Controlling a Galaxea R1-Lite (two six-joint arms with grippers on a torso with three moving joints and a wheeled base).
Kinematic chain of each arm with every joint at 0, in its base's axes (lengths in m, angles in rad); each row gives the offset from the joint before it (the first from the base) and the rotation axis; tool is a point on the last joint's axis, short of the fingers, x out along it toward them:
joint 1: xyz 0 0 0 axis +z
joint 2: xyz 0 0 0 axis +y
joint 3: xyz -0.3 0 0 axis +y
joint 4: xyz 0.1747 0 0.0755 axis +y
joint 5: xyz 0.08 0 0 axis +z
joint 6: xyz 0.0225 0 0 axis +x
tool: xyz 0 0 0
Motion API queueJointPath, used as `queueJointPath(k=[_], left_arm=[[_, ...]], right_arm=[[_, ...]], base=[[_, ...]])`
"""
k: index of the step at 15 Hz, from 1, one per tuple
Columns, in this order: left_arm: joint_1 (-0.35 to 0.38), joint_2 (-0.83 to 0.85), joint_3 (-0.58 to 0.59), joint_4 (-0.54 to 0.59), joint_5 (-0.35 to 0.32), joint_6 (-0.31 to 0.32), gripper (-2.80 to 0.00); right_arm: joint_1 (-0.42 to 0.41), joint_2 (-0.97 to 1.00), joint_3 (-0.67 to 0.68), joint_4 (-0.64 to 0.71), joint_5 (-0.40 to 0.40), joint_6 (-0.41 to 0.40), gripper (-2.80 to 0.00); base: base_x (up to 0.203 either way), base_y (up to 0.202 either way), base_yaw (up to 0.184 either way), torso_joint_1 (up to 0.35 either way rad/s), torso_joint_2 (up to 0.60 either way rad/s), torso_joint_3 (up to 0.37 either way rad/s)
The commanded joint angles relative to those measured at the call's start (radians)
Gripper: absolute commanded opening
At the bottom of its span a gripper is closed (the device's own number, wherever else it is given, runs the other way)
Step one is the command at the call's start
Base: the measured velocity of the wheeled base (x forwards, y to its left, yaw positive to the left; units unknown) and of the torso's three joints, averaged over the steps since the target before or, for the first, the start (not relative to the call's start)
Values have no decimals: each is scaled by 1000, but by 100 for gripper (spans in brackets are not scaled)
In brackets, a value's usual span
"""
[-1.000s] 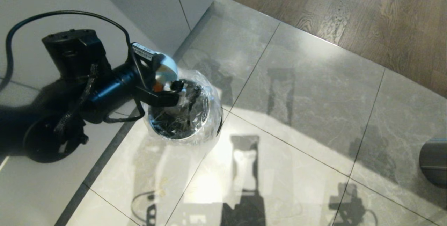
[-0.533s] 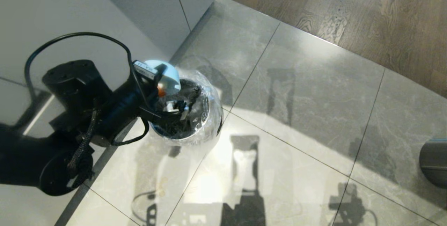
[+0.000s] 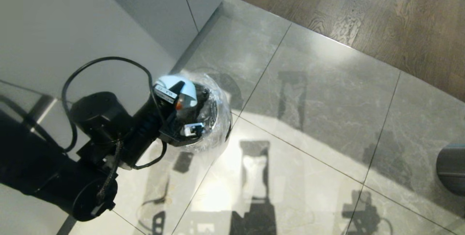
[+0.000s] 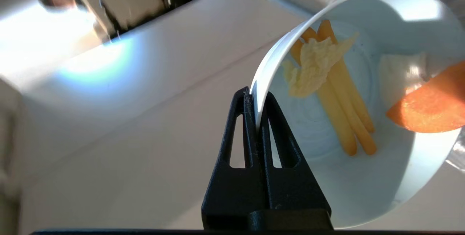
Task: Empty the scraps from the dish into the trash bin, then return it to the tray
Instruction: Pour the leftover food from the bowl into the trash can
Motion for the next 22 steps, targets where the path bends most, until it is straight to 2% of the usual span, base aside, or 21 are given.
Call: queueJointPath(k=[1, 3, 6, 8, 12, 17, 20, 22], left_arm=[[13, 26, -4, -49, -52, 28, -280], [18, 25, -35, -49, -92, 56, -280], [37, -31, -93, -49, -227, 177, -280], [43, -71, -80, -49, -253, 230, -280], [54, -160, 28, -49, -253, 296, -280], [82, -252, 72, -49, -233, 348, -280], [85, -344, 74, -49, -201, 375, -280], [56, -394, 111, -49, -153, 394, -280]], right_arm=[[0, 0, 0, 0, 0, 0, -280], [0, 0, 1, 0, 0, 0, -280], [0, 0, 1, 0, 0, 0, -280], [0, 0, 0, 0, 0, 0, -280], [0, 0, 0, 0, 0, 0, -280], [0, 0, 0, 0, 0, 0, -280], [0, 0, 0, 0, 0, 0, -280], [0, 0, 1, 0, 0, 0, -280]], base=[[0, 0, 0, 0, 0, 0], [0, 0, 0, 0, 0, 0], [0, 0, 0, 0, 0, 0], [0, 0, 0, 0, 0, 0], [0, 0, 0, 0, 0, 0], [0, 0, 0, 0, 0, 0], [0, 0, 0, 0, 0, 0], [0, 0, 0, 0, 0, 0]])
